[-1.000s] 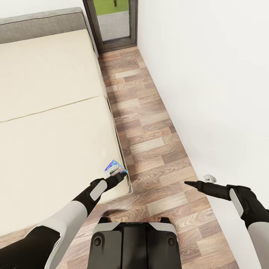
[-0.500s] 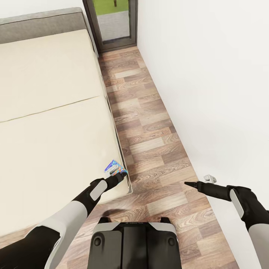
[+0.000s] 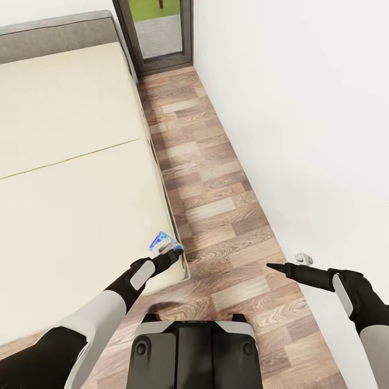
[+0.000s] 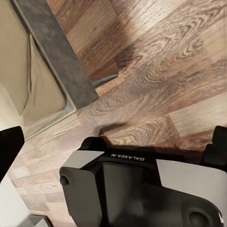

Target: Put all the toys in the child's room - the three board games (two on the bed and one on the table), the two jigsaw puzzles on the table, and the tennis ball on the table - inside the toy box on the table in the child's room.

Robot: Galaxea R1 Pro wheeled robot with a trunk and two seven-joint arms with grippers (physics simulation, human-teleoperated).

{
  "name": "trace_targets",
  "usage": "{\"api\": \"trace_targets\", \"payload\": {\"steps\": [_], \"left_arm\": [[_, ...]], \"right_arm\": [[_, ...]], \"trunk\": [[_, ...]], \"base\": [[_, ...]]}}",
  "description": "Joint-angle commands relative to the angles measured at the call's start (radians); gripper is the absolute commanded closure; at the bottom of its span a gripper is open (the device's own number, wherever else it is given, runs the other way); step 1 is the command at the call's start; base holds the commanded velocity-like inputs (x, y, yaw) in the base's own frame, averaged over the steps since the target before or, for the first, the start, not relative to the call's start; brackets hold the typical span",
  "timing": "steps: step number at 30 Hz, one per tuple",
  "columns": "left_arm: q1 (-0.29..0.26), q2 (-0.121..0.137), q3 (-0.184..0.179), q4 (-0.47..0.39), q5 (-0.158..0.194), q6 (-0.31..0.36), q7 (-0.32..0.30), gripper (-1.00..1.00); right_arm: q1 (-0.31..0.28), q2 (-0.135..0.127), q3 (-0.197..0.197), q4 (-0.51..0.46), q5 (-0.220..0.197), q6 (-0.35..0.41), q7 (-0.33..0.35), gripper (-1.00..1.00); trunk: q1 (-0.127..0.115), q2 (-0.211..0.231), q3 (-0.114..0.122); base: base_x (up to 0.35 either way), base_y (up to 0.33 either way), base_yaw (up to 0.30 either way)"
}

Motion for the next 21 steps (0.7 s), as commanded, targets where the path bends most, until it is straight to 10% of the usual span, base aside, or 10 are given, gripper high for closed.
{"api": "trace_targets", "payload": {"steps": [1,21], "left_arm": [[0.0,0.001,-0.004,0.0,0.005,0.002,0.001,-1.0],[0.0,0.001,-0.004,-0.001,0.005,0.002,0.001,-1.0]], "right_arm": [[0.0,0.0,-0.001,0.0,-0.005,0.007,0.001,-1.0],[0.003,0.0,-0.001,-0.003,-0.006,0.007,0.001,-1.0]], "trunk": [[0.001,-0.001,-0.001],[0.001,-0.001,-0.002]], "base": [[0.0,0.0,-0.058],[0.0,0.0,-0.031]]}}
